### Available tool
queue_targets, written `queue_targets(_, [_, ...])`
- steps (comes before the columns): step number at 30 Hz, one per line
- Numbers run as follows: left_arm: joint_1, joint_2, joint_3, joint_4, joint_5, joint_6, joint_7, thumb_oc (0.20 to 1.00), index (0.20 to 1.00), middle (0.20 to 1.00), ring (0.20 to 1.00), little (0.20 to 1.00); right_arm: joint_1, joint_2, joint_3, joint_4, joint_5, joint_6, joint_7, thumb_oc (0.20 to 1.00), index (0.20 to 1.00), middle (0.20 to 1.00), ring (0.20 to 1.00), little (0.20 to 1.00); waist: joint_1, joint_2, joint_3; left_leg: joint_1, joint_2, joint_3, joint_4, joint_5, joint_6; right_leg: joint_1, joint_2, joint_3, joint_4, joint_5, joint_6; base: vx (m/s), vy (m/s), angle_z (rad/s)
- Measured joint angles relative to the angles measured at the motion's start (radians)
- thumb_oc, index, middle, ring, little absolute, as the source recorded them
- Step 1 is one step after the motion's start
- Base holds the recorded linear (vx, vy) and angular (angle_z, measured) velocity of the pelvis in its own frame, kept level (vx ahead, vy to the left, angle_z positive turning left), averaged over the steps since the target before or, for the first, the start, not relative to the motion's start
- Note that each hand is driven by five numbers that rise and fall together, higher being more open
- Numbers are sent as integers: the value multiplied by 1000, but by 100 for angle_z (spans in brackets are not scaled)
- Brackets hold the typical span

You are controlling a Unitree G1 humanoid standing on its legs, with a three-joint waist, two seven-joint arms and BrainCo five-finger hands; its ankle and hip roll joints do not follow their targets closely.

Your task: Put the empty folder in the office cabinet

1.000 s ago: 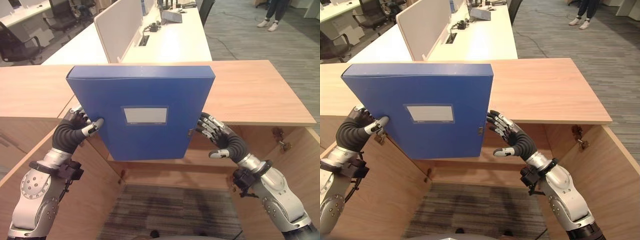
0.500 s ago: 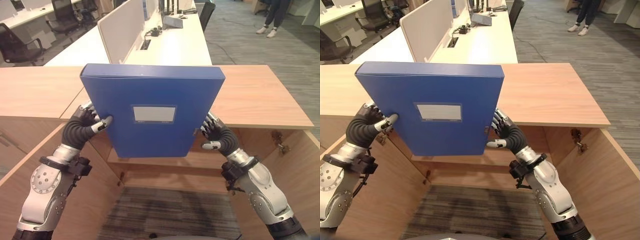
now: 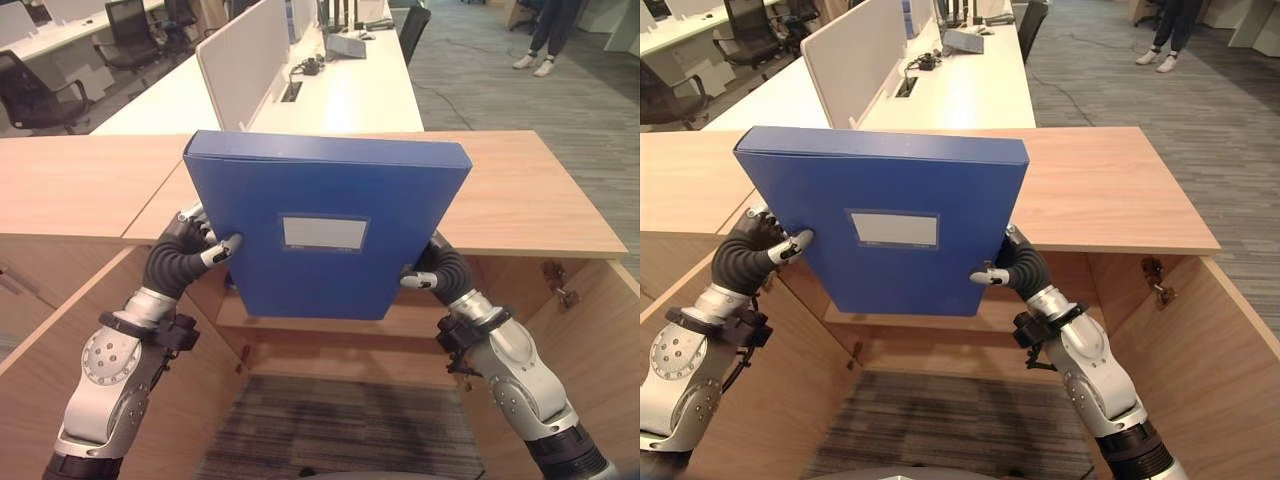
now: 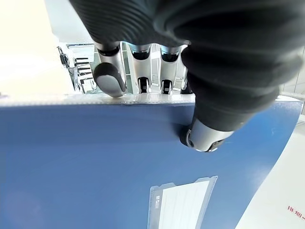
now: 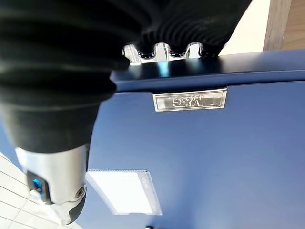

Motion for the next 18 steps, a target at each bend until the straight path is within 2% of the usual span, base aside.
queue_targets(13, [-26, -26, -74, 0, 32, 2, 28, 200, 200, 200, 200, 200, -17, 23, 4, 69, 0, -1, -30, 1000, 1000, 1000, 1000, 1000, 1, 0, 0, -3, 0, -1, 0, 0, 0, -1, 0, -1, 0, 0, 0, 0, 0, 0])
queue_targets(18, [-43, -26, -82, 1, 42, 6, 24, 200, 200, 200, 200, 200, -19, 19, 0, 98, -88, 0, -39, 1000, 1000, 1000, 1000, 1000, -4, 0, 0, -4, 0, -1, 0, 0, 0, -1, 0, -1, 0, 0, 0, 0, 0, 0])
